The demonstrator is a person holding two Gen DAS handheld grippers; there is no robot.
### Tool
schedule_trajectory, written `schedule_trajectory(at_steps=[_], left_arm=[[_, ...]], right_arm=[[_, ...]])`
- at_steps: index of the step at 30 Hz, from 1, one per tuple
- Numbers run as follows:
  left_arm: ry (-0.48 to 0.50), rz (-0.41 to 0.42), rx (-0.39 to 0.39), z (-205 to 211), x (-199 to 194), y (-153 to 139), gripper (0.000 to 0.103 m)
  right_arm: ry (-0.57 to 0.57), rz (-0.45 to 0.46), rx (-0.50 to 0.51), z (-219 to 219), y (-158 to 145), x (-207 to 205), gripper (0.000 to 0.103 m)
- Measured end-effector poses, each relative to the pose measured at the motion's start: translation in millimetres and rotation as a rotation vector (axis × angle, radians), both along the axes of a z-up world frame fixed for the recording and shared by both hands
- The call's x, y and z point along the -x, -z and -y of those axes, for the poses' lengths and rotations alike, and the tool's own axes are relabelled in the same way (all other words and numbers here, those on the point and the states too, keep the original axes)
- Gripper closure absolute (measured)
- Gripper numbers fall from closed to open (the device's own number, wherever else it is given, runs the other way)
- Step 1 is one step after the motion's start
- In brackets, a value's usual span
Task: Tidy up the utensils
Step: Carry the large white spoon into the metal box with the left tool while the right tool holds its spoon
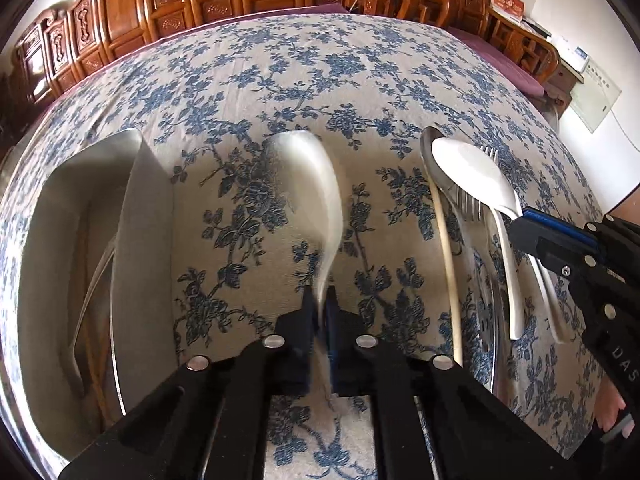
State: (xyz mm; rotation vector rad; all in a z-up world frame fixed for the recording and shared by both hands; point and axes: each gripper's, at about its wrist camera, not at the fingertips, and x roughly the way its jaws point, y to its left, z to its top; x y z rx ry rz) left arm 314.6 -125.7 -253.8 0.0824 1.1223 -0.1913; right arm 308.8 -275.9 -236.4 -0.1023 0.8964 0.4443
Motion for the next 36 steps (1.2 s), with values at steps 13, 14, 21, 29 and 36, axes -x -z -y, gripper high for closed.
schedule_trajectory(at_steps=[13, 14, 21, 29, 36], left_arm=[[0.031, 0.094, -0.021, -6, 17, -37, 0.1], [0.032, 0.098, -0.02, -6, 18, -39, 0.1], [0.043, 0.121, -0.007, -12, 27, -56, 0.1], [0.052, 0.148, -0.004, -21, 39, -72, 0.1], [0.035, 0.162, 0.0, -37, 44, -81, 0.1]], right_arm=[[-0.01, 0.001, -0.012, -10, -2, 2, 0.095], [-0.012, 0.001, -0.014, -10, -2, 2, 0.095], [-0.033, -0.002, -0.022, -18, -4, 8, 0.095], [-0.056, -0.015, -0.036, -29, -3, 14, 0.095], [-0.082, -0.027, -0.031, -41, 0, 21, 0.095]])
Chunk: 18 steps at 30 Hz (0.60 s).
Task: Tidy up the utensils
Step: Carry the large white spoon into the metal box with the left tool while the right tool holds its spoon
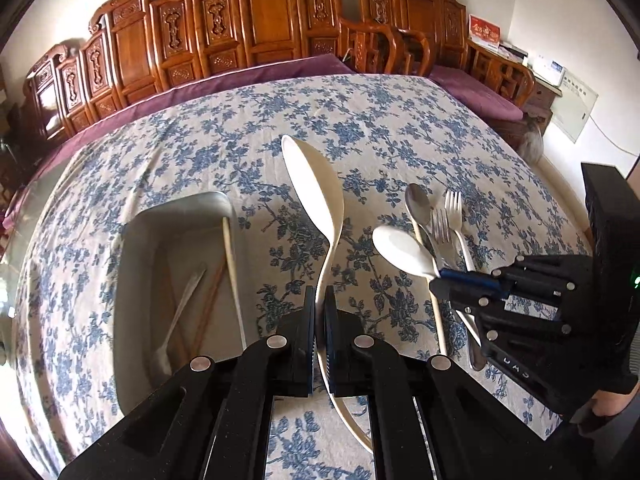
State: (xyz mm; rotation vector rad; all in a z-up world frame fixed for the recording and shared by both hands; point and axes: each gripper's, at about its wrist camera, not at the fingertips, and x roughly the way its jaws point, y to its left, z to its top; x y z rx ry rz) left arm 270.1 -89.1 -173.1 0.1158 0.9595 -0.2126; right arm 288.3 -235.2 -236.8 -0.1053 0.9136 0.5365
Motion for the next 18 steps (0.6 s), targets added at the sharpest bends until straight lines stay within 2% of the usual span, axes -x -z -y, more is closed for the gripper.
schedule_trajectory(at_steps=[18], left_arm=[[-0.072, 0.008, -0.009, -59, -2, -5, 0.1]], right_arm=[[-0.033, -0.017, 0.007, -19, 5, 10, 0.095]])
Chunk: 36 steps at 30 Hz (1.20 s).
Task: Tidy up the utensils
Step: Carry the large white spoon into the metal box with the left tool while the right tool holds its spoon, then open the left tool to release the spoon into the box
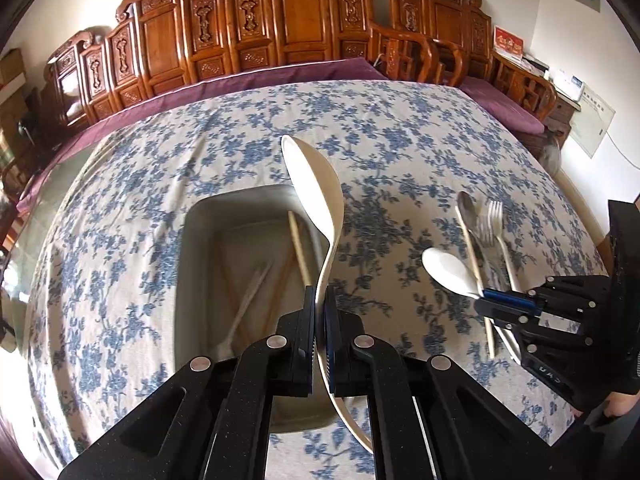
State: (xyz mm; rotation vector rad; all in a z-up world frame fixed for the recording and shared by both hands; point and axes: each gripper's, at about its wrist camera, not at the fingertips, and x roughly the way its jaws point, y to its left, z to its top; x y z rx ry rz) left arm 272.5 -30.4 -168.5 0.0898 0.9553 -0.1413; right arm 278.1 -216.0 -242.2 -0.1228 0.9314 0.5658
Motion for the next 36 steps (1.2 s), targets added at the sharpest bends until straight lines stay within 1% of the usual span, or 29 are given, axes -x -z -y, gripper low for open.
schedule_trajectory(at_steps=[7, 11, 22, 24, 26, 31, 34, 35, 36], left_arm=[[-0.036, -0.014, 0.003, -26, -4, 7, 0.1], [-0.046, -0.026, -0.004, -38, -9, 14, 0.1], [-0.065, -0.067, -0.014, -56, -26, 38, 0.1], [-0.064, -0.069, -0.006, -57, -26, 40, 0.098], [-0.064, -0.061, 0.0, -59, -24, 39, 0.094], [-0.06, -0.031, 0.017, -65, -16, 34, 0.094], [-0.064, -0.004, 0.029, -71, -13, 28, 0.093], [-0.067, 0.01, 0.036, -74, -11, 25, 0.091], [-0.074, 0.023, 0.041, -78, -10, 22, 0.088]], right_arm=[[0.002, -0.004, 0.003, -4, 1, 0, 0.095], [0.007, -0.007, -0.019, -6, -2, -1, 0.095], [0.016, 0.04, -0.083, -26, -33, -3, 0.095], [0.014, 0.046, -0.087, -30, -37, -4, 0.095], [0.012, 0.051, -0.089, -33, -41, -4, 0.095], [-0.001, 0.057, -0.088, -47, -47, -5, 0.095], [0.003, 0.049, -0.114, -57, -50, -10, 0.095], [0.004, 0.047, -0.124, -62, -52, -11, 0.095], [0.005, 0.048, -0.132, -67, -53, -13, 0.095]])
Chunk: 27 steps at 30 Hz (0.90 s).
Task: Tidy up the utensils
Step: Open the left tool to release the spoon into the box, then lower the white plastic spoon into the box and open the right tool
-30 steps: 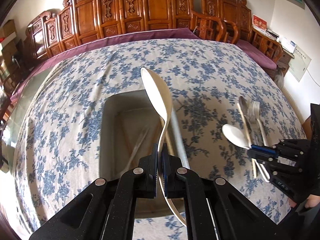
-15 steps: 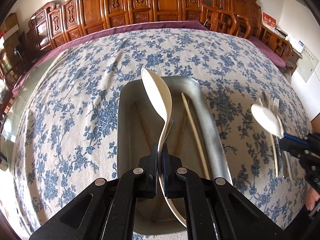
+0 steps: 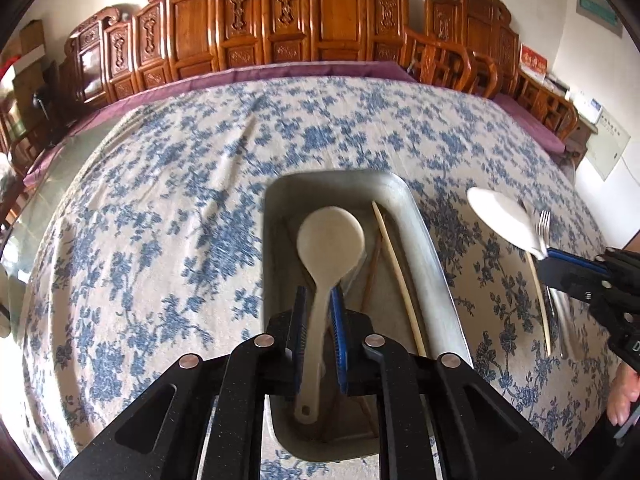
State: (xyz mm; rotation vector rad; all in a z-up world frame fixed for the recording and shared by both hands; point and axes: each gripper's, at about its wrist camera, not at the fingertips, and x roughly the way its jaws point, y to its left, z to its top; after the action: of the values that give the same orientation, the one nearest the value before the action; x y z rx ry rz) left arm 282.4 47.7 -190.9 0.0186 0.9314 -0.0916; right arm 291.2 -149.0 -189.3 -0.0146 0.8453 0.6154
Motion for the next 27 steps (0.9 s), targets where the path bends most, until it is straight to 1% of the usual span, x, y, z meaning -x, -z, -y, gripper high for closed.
schedule_trajectory(at_steps=[2, 4, 9, 19, 27], left_arm=[[-0.011, 0.017, 0.009, -7, 0, -4, 0.084], [-0.023, 0.035, 0.007, -13, 1, -7, 0.084], [-0.037, 0.072, 0.001, -29, 3, -15, 0.083], [-0.07, 0.078, 0.003, -57, 2, -20, 0.082], [-0.086, 0.066, 0.003, -68, -1, -17, 0.082]], right_arm=[[-0.001, 0.002, -0.016, -11, -3, -3, 0.095], [-0.008, 0.0, -0.026, -25, -4, -7, 0.095], [-0.035, 0.001, -0.012, -57, -3, -14, 0.095], [-0.04, -0.023, 0.017, -100, 17, -30, 0.095], [-0.032, -0.069, 0.035, -118, 36, -44, 0.095]])
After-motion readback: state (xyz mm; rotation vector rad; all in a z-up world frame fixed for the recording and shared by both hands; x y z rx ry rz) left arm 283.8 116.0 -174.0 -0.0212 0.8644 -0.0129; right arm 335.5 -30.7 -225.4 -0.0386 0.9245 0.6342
